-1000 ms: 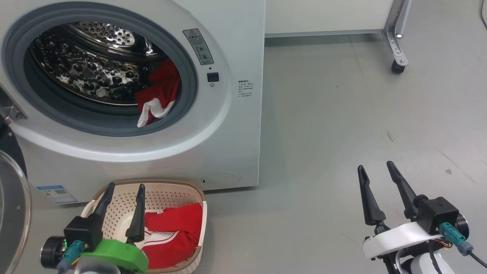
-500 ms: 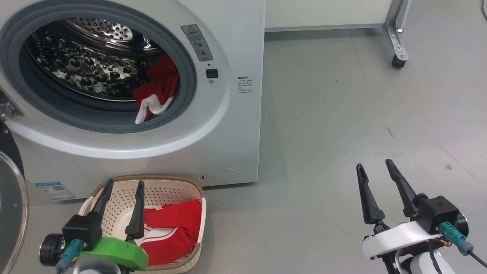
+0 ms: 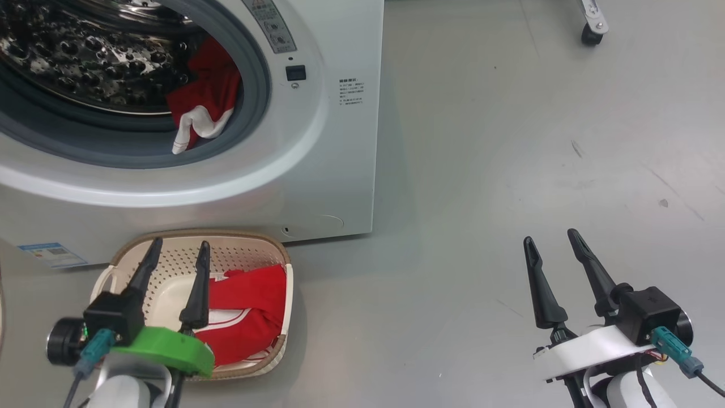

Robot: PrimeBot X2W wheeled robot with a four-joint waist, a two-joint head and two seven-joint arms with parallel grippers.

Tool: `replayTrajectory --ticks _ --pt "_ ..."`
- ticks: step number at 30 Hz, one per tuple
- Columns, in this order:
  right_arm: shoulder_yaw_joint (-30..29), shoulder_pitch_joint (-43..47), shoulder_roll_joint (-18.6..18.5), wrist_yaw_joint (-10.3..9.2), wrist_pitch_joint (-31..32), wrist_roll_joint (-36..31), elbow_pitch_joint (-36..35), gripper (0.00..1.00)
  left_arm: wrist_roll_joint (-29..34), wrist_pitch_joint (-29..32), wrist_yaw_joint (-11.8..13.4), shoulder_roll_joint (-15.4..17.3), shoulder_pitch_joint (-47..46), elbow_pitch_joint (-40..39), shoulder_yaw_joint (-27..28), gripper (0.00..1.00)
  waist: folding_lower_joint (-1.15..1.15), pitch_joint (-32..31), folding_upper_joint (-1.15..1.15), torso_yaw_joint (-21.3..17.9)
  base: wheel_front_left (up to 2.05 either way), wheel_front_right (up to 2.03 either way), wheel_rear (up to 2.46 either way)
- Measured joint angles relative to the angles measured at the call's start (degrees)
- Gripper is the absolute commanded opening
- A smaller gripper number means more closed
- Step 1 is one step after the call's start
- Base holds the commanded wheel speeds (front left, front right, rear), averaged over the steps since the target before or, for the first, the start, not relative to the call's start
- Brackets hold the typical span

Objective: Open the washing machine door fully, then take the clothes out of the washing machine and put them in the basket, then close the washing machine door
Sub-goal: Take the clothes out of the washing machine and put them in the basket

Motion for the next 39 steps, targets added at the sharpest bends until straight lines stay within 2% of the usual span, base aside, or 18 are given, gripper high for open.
replayTrajectory --ticks 18,21,29,39 --pt "2.1 -5.9 0.8 2.04 0.3 0.0 -1.6 1.0 2.0 12.6 0.3 6.7 -20.3 -1.7 1.0 1.0 0.0 13.2 0.0 -4.3 0.0 0.0 0.0" --pt "2.4 -7.7 1.2 2.37 0.2 0.0 -1.5 1.0 0.0 15.3 0.4 7.7 -24.7 0.3 3.7 1.0 0.0 15.9 0.0 -5.7 0.0 0.0 0.0" --pt "2.8 -9.6 1.8 3.09 -0.2 0.1 0.1 1.0 0.7 20.7 0.8 12.2 -30.7 5.2 4.8 1.0 0.0 19.8 0.0 -9.0 0.0 0.0 0.0" --pt "3.7 -11.7 2.5 3.6 -0.8 0.1 1.6 1.0 1.6 24.8 2.2 14.6 -36.9 11.1 6.3 1.0 0.0 23.4 0.0 -12.5 0.0 0.0 0.0"
